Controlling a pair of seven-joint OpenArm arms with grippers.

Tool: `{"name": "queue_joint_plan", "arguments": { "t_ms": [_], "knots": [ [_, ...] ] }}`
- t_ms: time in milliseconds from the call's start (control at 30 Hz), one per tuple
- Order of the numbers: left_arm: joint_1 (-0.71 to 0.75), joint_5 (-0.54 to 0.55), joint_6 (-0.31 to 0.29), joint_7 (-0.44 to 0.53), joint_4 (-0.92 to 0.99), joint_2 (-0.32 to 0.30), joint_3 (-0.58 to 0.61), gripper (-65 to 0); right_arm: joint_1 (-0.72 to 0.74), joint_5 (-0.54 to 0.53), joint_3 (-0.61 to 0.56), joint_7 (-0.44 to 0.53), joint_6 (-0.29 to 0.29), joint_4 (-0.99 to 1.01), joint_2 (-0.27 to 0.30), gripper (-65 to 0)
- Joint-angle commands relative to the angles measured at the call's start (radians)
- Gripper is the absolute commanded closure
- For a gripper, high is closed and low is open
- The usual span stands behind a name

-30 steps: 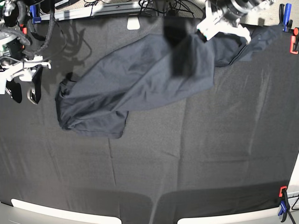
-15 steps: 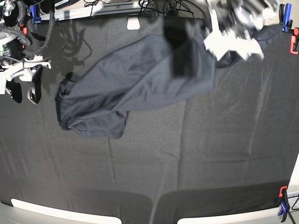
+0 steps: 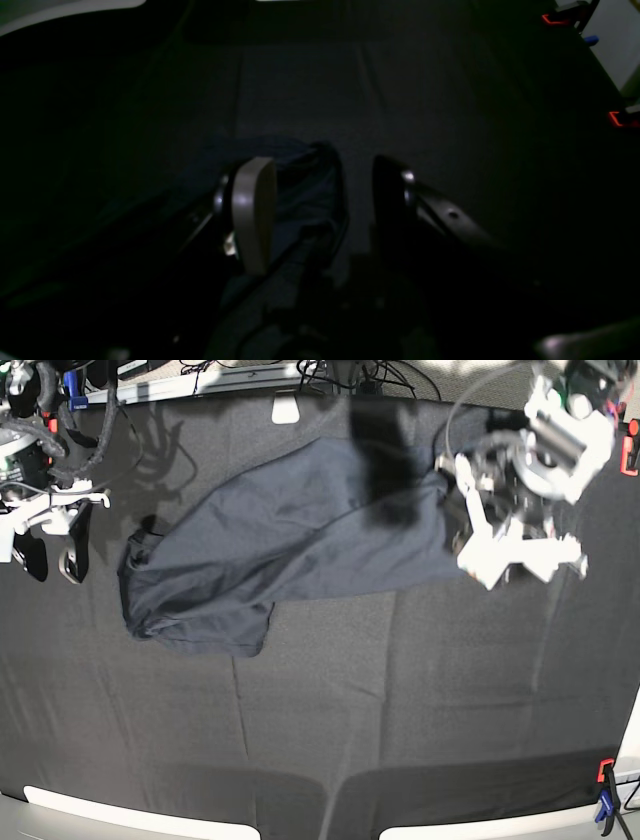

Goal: Layout the t-shirt on the table in an organized manner, then fold the t-shirt properly
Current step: 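Regrasp the shirt with the left gripper and pull it across the table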

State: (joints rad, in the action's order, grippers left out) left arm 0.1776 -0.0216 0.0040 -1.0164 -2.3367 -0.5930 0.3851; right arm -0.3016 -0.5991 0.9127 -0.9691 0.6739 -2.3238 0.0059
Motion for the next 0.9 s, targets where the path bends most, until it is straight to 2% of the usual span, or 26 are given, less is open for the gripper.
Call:
{"name": "queue_joint_plan", "arguments": {
  "t_ms": [0,67,333,500,600,867],
  "knots": [
    [-0.031,0.021,0.012,0.031,-0.019,-0.008,-0.005,-33.1,0.002,-0.014,0.003,0.026,0.024,-0.018,0.008,-30.5],
    [-0.063,0.098,0.011,0.043,-0.005,-0.005,-0.005,-33.1,0.002,-0.014,0.003,0.018,0.024,-0.018,0.008,-30.5],
    [-0.131,0.313,-0.005,0.045,0.268,0.042,-0.005,-33.0,0.002,-0.014,0.003,0.001,0.024,-0.018,0.008,-30.5],
    [-0.132,0.321,-0.013,0.025,0.28,0.046,-0.006,-33.0,0.002,-0.015,0.003,0.001,0.024,-0.018,0.008,-30.5],
    [-0.121,0.341,-0.054,0.014,0.306,0.043,-0.006,-31.7,0.002,-0.015,0.003,0.001,0.024,-0.018,0.008,-30.5],
    [-0.119,0.311,-0.056,-0.019,0.425,0.044,-0.006,-30.4,0.002,-0.015,0.003,0.001,0.024,-0.018,0.008,-30.5]
  ]
}}
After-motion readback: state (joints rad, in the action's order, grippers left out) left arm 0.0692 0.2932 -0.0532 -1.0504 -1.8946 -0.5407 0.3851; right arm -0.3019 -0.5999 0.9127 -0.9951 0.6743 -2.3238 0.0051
